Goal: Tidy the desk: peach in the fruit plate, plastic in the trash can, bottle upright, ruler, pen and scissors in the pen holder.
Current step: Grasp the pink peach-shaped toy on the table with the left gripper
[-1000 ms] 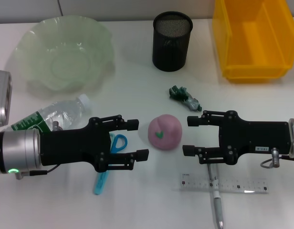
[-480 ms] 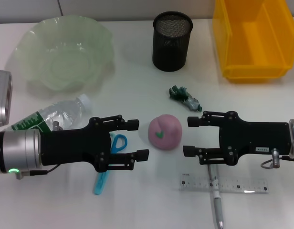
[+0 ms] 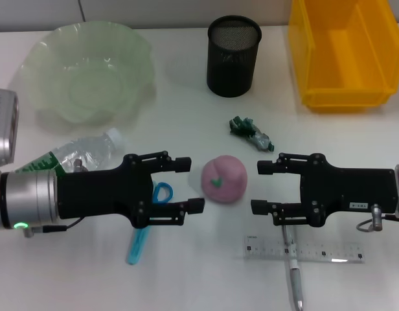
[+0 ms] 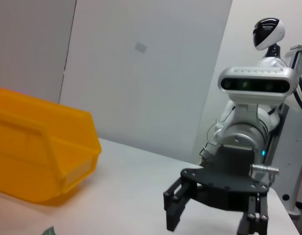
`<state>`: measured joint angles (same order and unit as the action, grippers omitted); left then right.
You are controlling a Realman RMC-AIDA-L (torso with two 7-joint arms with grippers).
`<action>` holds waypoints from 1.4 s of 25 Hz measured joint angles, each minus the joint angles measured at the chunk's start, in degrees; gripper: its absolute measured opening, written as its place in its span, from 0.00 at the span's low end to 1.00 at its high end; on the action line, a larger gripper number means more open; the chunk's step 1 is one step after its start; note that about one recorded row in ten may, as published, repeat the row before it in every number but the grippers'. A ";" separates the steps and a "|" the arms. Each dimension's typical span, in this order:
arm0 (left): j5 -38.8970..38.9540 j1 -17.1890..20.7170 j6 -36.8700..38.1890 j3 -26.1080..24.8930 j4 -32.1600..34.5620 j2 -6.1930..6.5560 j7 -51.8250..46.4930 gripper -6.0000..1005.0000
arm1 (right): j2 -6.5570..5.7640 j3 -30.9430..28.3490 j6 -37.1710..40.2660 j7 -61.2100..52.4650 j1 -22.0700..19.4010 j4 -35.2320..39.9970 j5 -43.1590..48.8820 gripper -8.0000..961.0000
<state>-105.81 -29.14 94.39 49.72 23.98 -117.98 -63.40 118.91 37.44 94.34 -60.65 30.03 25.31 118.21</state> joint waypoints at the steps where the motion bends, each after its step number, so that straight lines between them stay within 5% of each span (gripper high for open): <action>1: 0.03 -0.19 0.00 -0.08 0.28 -0.05 -0.25 0.80 | 0.00 0.00 0.12 0.02 -0.14 0.12 0.00 0.79; 15: 0.02 -6.88 -7.69 1.02 1.81 -0.49 -8.31 0.80 | -0.28 -0.01 0.67 0.86 -2.15 0.35 0.00 0.79; 35: 0.22 -12.37 -27.94 19.68 1.25 -1.02 -18.49 0.80 | -0.85 -0.09 0.18 0.87 -3.40 0.35 0.09 0.79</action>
<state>-105.59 -41.51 66.45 69.40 25.23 -119.00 -81.89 118.07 37.35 94.51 -59.78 26.62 25.66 118.30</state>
